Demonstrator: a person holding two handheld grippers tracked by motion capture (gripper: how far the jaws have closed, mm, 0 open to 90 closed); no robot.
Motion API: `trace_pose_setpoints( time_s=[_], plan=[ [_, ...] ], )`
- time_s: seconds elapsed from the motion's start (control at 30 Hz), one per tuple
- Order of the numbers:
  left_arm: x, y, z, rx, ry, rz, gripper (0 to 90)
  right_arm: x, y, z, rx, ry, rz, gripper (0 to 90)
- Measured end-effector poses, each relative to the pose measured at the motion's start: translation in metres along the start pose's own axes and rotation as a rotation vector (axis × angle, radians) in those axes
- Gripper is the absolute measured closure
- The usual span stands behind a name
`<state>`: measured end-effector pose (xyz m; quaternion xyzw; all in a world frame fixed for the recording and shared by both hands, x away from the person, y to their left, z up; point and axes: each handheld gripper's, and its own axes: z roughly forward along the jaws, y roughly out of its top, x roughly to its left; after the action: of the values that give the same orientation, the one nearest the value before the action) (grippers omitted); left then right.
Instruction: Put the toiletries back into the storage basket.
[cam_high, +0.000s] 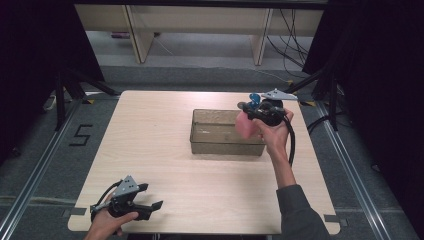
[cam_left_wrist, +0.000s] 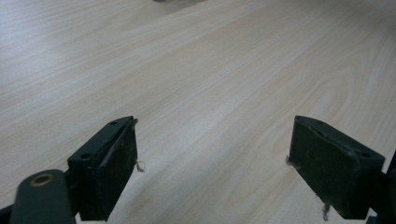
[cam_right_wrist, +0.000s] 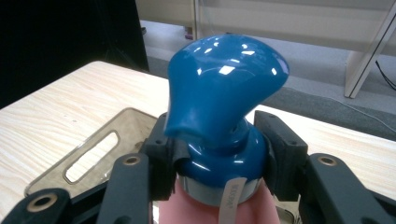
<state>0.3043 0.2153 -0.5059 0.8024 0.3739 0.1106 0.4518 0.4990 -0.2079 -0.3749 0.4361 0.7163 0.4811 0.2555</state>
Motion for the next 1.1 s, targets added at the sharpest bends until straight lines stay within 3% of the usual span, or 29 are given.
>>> trace_pose_setpoints(
  time_s=[0.03,0.07,0.17,0.23,0.27,0.33,0.4,0.43,0.47,0.5,0.6,0.63,0.67,0.8,0.93,1.1],
  plan=[
    [0.0,0.0,0.0,0.003,-0.006,0.001,14.8,0.0,-0.001,0.0,0.005,-0.008,0.017,53.3],
    [0.0,-0.001,0.001,-0.015,-0.002,-0.002,14.8,-0.001,-0.002,0.001,0.006,-0.004,0.003,53.3],
    [0.0,0.001,-0.001,0.018,0.011,0.001,14.8,-0.002,-0.006,0.002,0.016,-0.002,0.027,53.3],
    [0.0,-0.001,0.0,-0.002,-0.001,0.004,14.8,-0.005,-0.008,0.003,0.013,0.0,0.006,53.3],
    [0.0,-0.001,0.0,-0.003,-0.006,-0.002,14.8,-0.004,-0.009,0.003,0.019,-0.007,0.019,53.2],
    [0.0,0.001,-0.001,0.02,0.011,0.0,14.8,-0.004,-0.011,0.003,0.022,-0.003,0.032,53.2],
    [-0.001,0.0,0.0,0.003,0.009,-0.001,14.9,-0.006,-0.013,0.004,0.015,-0.01,0.005,53.2],
    [0.0,-0.001,0.001,-0.012,-0.002,-0.003,14.9,-0.006,-0.015,0.003,0.021,-0.003,0.023,53.2],
    [0.0,-0.001,0.0,-0.001,0.0,-0.003,14.9,-0.007,-0.016,0.004,0.018,-0.003,0.009,53.3],
    [0.0,0.0,-0.001,0.017,0.012,0.0,14.8,-0.007,-0.017,0.003,0.027,-0.011,0.019,53.2],
    [-0.001,0.0,0.0,0.002,0.007,-0.002,14.8,-0.007,-0.021,0.003,0.029,-0.007,0.049,53.3],
    [0.0,-0.001,0.0,0.0,-0.004,-0.003,14.9,-0.01,-0.022,0.003,0.032,-0.018,0.013,53.2],
    [0.001,0.0,0.0,0.008,-0.002,0.003,14.8,-0.008,-0.023,0.003,0.036,-0.018,0.041,53.3],
    [0.0,-0.001,0.0,-0.001,-0.001,-0.004,14.8,-0.011,-0.027,0.004,0.035,-0.018,0.013,53.3],
    [0.0,0.0,0.0,0.01,0.006,-0.002,14.8,-0.01,-0.031,0.005,0.035,-0.005,0.044,53.2],
    [-0.001,0.0,0.0,0.007,0.009,-0.001,14.8,-0.012,-0.034,0.007,0.041,-0.005,0.018,53.2]
  ],
)
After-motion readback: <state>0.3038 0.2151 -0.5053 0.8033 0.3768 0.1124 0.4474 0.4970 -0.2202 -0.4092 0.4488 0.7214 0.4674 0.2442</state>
